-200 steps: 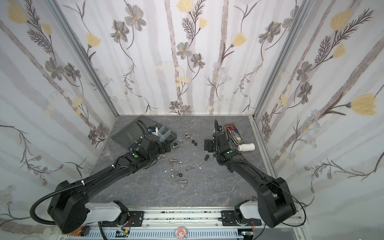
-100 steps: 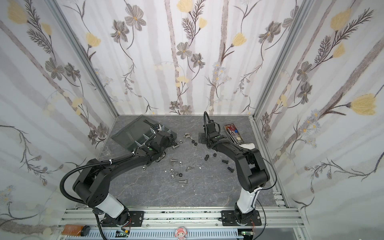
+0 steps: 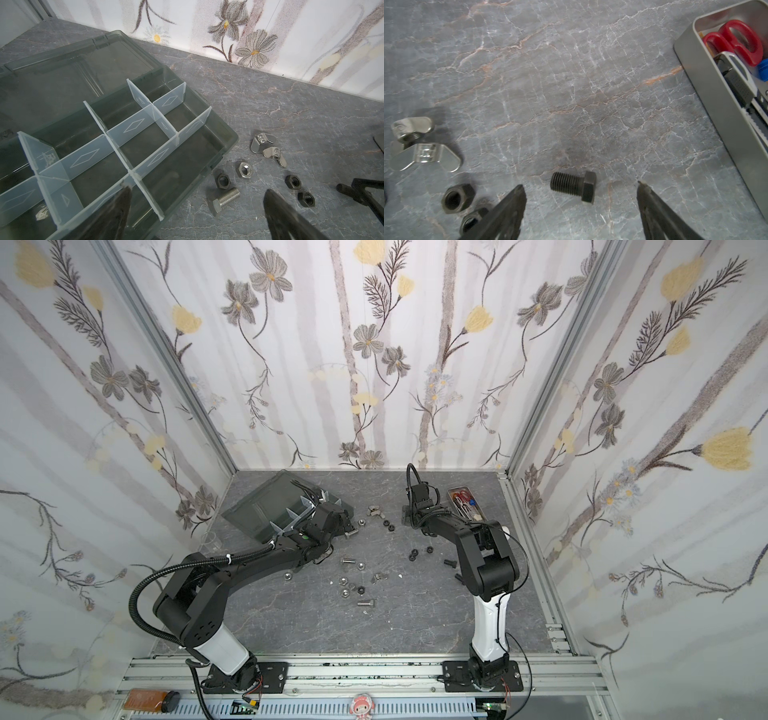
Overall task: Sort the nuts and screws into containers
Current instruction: 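Grasp the black hex bolt with the right gripper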
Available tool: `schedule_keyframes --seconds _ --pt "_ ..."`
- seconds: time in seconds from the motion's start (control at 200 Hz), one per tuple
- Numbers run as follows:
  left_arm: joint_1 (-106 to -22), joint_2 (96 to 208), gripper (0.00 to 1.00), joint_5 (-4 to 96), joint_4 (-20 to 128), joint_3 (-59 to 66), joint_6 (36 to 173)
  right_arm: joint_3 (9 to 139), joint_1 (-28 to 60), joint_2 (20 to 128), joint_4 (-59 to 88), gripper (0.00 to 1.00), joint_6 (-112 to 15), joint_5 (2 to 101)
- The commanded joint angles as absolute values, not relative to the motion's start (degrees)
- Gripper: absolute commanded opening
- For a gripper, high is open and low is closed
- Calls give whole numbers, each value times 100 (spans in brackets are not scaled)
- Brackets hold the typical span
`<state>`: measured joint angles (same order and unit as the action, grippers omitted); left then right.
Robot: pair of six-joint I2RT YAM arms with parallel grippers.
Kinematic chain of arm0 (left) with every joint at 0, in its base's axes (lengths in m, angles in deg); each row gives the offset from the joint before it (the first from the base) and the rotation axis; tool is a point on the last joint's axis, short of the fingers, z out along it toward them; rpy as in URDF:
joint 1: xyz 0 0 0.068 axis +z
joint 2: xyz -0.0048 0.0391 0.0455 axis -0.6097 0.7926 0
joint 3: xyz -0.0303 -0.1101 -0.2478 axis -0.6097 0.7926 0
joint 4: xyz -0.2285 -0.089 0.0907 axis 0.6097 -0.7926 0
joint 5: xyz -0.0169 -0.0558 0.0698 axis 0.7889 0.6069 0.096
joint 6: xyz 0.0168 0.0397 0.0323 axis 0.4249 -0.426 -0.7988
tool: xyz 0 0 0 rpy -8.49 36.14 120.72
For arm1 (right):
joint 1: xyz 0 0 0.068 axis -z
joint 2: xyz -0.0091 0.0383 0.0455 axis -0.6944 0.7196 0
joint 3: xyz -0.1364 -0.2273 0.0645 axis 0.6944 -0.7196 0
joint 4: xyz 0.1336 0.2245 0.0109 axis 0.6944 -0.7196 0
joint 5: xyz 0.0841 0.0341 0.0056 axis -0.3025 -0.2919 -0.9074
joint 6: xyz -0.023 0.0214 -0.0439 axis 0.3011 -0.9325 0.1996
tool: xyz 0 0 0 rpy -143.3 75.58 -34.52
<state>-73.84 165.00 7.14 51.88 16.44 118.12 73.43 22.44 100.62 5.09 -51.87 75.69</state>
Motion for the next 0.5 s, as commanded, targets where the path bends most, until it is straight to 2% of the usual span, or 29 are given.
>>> schedule_keyframes --seconds 0.0,0.385,0.495 --pt "-7378 16484 100 694 5204 1635 11926 7474 2236 10216 434 81 -5236 7676" --pt "-7378 16580 100 636 5077 1543 11966 7651 2275 10537 301 74 -5192 7751" --pt "-7378 16580 100 623 5040 1543 11972 7670 2291 10572 294 69 -5218 7719"
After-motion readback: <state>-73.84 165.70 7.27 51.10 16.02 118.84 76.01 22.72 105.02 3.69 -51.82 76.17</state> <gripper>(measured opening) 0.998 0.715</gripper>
